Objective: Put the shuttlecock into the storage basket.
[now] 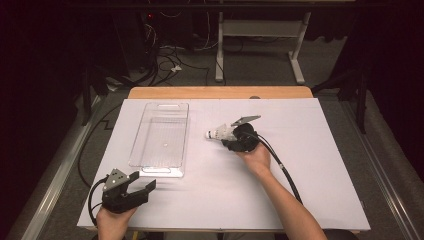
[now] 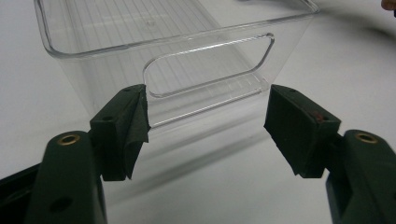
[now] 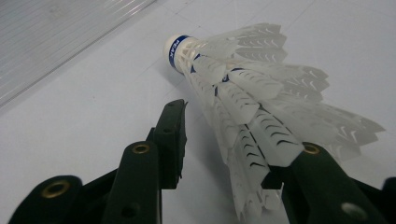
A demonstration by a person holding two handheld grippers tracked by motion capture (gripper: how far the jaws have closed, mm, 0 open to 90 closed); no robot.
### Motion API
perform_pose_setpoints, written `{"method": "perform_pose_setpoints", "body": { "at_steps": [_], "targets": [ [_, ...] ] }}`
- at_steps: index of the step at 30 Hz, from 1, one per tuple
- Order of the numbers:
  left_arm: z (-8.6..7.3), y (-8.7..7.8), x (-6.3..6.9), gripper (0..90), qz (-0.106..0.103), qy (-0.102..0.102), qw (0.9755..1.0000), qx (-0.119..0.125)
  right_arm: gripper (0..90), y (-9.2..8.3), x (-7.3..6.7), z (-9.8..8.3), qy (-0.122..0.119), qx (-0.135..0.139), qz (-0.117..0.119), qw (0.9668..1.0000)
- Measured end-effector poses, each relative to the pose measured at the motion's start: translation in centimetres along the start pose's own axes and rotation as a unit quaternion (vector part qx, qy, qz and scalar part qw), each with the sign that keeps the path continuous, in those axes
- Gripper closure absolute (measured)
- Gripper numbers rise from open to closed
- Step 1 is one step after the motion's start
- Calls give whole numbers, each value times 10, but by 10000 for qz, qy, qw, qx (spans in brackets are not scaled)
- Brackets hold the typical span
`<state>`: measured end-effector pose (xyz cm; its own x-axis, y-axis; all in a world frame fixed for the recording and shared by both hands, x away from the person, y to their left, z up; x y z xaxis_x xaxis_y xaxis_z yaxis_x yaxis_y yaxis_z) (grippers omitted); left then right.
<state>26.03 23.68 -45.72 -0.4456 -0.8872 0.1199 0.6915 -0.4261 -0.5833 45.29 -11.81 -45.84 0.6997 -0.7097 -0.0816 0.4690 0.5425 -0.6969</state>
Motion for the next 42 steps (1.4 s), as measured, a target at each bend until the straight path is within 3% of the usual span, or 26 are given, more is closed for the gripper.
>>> {"method": "perform_pose_setpoints", "body": {
  "at_steps": [10, 30, 42],
  "targets": [
    [1, 1, 0, 314, -32, 30, 10000, -34, 685, 0, 0, 2, -1, 19, 20, 10000],
    [1, 1, 3, 314, -1, 106, 9999, -28, 728, -1, 1, 3, 14, -35, 25, 10000],
    [1, 1, 3, 313, 31, 110, 9999, -30, 836, 1, -1, 2, 38, -73, 137, 9999]
  ]
}}
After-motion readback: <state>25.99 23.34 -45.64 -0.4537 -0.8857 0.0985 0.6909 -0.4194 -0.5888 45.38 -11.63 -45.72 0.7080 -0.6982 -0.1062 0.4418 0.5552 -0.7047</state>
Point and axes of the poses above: each handheld gripper's, and its own axes: y roughly forward along the jaws, z roughly out of its top, x roughly to its right, the point moved 1 cm from there along y, roughly forward along the jaws, and after that the axes turned 2 degrees about z, right-handed, at the moved point
